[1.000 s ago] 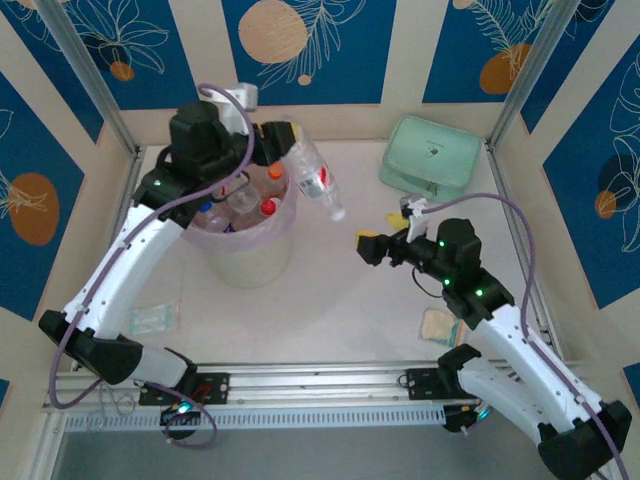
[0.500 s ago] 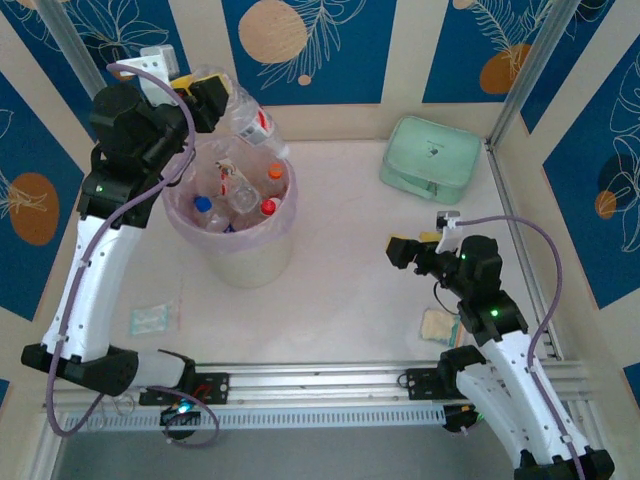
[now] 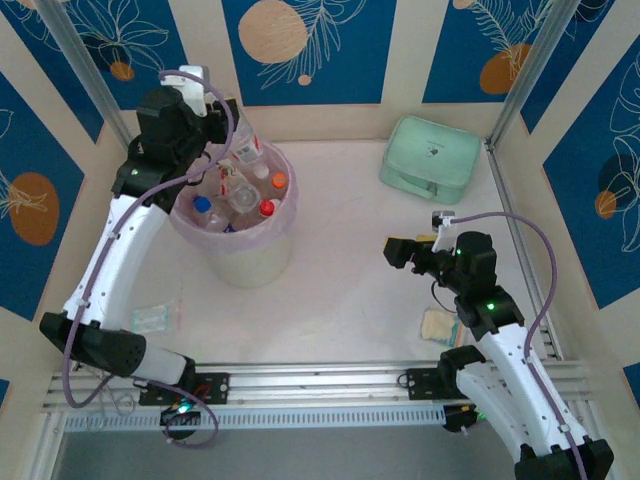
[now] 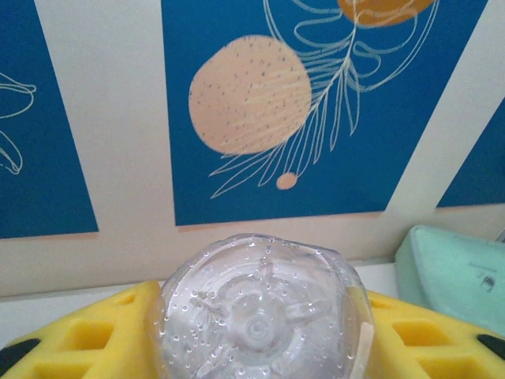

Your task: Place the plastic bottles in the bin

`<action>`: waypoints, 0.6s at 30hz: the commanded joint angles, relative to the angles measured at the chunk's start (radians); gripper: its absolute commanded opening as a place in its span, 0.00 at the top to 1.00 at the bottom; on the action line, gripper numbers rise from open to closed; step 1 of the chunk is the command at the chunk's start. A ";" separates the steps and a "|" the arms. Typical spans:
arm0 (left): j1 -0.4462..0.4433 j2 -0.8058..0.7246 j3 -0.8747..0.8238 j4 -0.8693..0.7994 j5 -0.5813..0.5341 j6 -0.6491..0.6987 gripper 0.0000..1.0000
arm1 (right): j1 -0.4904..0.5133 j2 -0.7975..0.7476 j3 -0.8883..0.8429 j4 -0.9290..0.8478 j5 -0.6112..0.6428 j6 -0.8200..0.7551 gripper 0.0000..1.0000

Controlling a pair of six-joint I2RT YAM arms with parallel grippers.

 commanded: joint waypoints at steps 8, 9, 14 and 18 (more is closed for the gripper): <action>-0.098 0.038 -0.187 0.061 -0.026 0.188 1.00 | -0.007 0.073 0.025 0.059 -0.027 0.019 0.01; -0.107 0.038 -0.216 0.068 -0.030 0.188 1.00 | -0.008 0.077 0.027 0.061 -0.027 0.020 0.01; -0.137 0.043 -0.381 0.097 -0.085 0.157 1.00 | -0.007 0.091 0.035 0.063 -0.023 0.016 0.01; -0.153 0.047 -0.488 0.129 -0.111 0.130 1.00 | -0.008 0.097 0.029 0.060 -0.024 0.023 0.01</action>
